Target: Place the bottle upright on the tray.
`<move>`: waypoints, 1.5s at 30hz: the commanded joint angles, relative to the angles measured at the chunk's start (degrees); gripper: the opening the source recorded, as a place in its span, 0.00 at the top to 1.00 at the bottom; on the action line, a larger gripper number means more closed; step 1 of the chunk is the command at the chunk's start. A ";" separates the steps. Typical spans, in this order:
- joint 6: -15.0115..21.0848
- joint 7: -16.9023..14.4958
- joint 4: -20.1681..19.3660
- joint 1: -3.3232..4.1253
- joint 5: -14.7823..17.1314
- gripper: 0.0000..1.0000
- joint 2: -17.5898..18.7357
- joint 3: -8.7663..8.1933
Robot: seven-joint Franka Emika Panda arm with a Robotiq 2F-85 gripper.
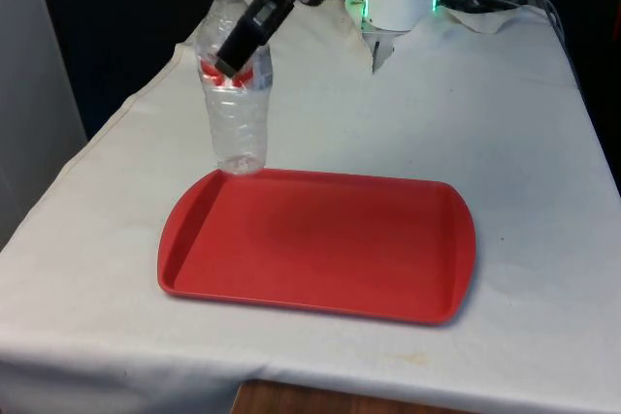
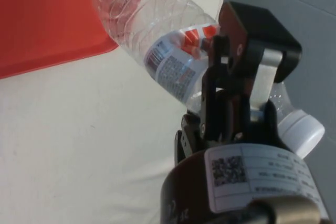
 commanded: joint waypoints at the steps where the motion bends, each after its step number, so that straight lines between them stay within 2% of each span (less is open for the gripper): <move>1: -0.29 0.46 0.40 0.29 0.11 0.67 0.23 0.11; 7: -0.97 1.66 0.74 0.80 -0.11 0.67 0.69 1.03; 8: -1.03 1.03 0.63 0.57 -0.17 0.67 0.46 0.97; 9: -0.97 1.83 0.74 0.86 -0.11 0.67 0.69 1.15; 15: -1.43 3.55 0.69 1.20 -0.11 0.67 1.09 2.29; 22: -1.72 4.64 0.69 1.38 -0.06 0.67 1.55 3.09; 28: -1.66 4.64 0.80 1.32 0.00 0.67 1.89 3.21; 35: -1.20 4.13 0.97 0.86 0.92 0.67 2.46 3.67; 36: -1.66 4.47 0.74 1.26 0.17 0.67 2.35 3.27; 37: -0.97 4.07 0.86 0.69 1.20 0.67 2.58 3.84; 45: -0.06 3.72 0.63 0.34 2.64 0.67 2.98 4.18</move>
